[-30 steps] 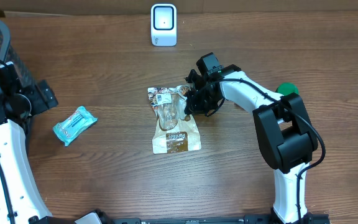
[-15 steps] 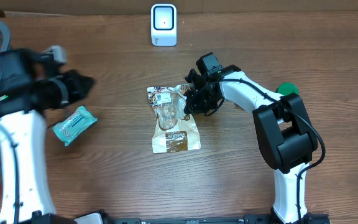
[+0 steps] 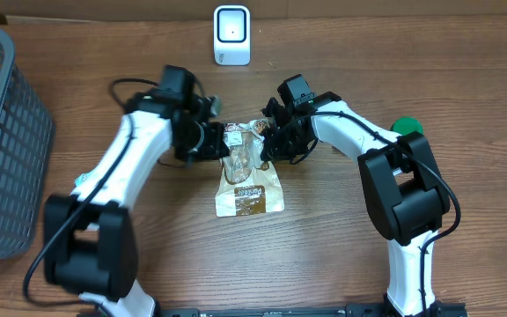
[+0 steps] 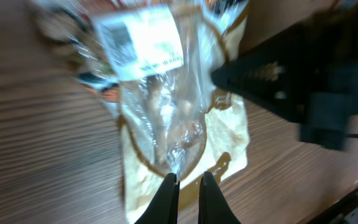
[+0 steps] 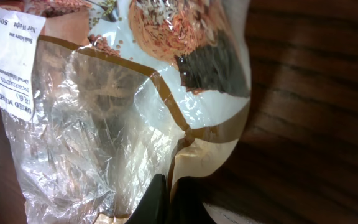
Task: Scan the item barcode
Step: 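Reach the left gripper to the snack bag and grasp its other side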
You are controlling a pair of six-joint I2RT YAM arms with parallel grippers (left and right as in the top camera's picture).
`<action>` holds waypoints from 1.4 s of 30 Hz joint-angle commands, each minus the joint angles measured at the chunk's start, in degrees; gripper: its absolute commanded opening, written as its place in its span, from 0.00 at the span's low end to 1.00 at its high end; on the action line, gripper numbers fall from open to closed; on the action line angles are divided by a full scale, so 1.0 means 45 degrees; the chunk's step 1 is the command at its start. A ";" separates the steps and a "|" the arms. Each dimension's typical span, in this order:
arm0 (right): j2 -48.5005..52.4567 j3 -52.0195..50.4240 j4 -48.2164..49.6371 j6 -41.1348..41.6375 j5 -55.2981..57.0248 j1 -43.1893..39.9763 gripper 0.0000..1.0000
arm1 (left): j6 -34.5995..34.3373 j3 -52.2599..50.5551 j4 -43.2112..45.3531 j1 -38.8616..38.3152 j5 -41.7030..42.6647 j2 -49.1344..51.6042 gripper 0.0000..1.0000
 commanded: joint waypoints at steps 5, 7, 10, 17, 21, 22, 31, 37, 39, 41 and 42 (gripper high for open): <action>-0.0267 -0.0223 0.0039 0.0034 0.0272 0.0024 0.04 | -0.0374 0.0029 -0.0228 -0.0675 -0.0005 0.1744 0.04; -0.0267 -0.0223 0.0039 0.0039 0.0267 0.0024 0.04 | -0.0617 0.0029 -0.0131 -0.0665 -0.0044 0.2084 0.04; -0.0267 -0.0223 0.0015 0.0039 0.0267 0.0024 0.04 | -0.0884 0.0029 0.0005 -0.0641 -0.0306 0.2516 0.04; -0.0267 -0.0223 -0.0214 0.0039 0.0257 0.0019 0.36 | -0.2127 0.0029 0.0175 -0.0690 -0.1574 0.3366 0.04; -0.0272 -0.0219 -0.0617 0.0039 0.0199 -0.0112 0.42 | -0.2511 0.0029 0.0403 -0.0690 -0.1569 0.4041 0.04; -0.0272 -0.0219 -0.0733 0.0034 0.0107 -0.0189 0.41 | -0.2584 0.0029 0.0457 -0.0690 -0.1559 0.4221 0.04; -0.0267 -0.0223 -0.0797 0.0024 -0.1311 -0.0797 0.31 | -0.2637 0.0029 0.0646 -0.0622 -0.1190 0.4750 0.04; -0.0267 -0.0656 -0.0219 0.0044 -0.1331 -0.0437 0.33 | -0.2628 0.0029 0.0636 -0.0622 -0.1185 0.4750 0.04; -0.0267 -0.1025 0.0121 0.0053 -0.1554 -0.0364 0.38 | -0.2628 0.0029 0.0636 -0.0622 -0.1185 0.4750 0.04; -0.0267 -0.1447 0.0495 0.0083 -0.2142 -0.0355 0.38 | -0.2633 0.0029 0.0641 -0.0622 -0.1185 0.4750 0.04; -0.0267 -0.1530 0.0593 0.0083 -0.2307 -0.0355 0.38 | -0.2633 0.0029 0.0646 -0.0622 -0.1185 0.4750 0.04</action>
